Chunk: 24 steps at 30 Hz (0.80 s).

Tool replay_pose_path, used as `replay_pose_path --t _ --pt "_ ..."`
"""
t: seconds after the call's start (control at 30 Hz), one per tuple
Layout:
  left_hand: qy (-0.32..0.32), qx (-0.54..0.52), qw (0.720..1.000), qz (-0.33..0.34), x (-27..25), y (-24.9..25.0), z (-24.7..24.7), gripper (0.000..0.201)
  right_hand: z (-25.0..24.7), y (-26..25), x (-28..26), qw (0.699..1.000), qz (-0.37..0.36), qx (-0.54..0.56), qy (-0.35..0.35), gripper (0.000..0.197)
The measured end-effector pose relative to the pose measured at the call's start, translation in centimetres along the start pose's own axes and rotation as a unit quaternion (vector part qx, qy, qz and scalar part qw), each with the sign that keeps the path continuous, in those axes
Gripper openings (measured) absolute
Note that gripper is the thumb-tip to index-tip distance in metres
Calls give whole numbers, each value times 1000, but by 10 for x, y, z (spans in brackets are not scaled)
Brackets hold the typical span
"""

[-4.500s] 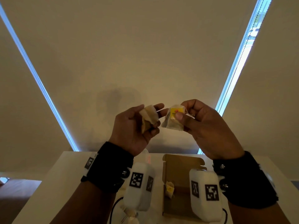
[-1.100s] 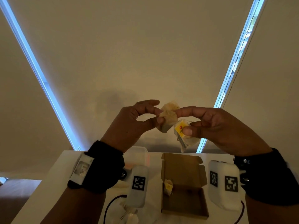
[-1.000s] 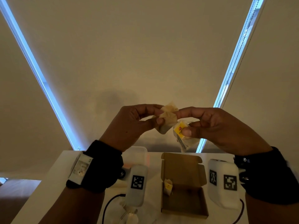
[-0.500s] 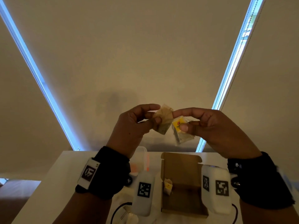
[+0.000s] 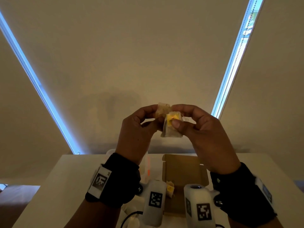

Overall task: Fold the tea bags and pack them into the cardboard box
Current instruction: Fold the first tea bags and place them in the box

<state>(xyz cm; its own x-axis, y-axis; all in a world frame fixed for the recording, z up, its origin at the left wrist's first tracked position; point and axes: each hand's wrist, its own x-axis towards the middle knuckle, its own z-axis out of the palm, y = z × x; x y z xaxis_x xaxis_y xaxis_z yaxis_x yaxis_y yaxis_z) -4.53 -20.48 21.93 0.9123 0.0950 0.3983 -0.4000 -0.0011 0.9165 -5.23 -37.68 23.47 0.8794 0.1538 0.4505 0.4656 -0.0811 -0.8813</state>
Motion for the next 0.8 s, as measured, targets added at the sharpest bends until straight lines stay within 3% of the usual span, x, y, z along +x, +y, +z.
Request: replay_pose_path --t 0.27,0.6,0.8 --pt "-41 6 999 -17 -3 0 -2 25 -4 9 9 998 15 -18 58 33" --pt "-41 -3 998 -51 -4 3 -1 25 -4 8 13 998 -9 48 26 31" --pt "-68 -79 991 -87 -6 5 2 19 -3 14 12 998 -14 25 49 29"
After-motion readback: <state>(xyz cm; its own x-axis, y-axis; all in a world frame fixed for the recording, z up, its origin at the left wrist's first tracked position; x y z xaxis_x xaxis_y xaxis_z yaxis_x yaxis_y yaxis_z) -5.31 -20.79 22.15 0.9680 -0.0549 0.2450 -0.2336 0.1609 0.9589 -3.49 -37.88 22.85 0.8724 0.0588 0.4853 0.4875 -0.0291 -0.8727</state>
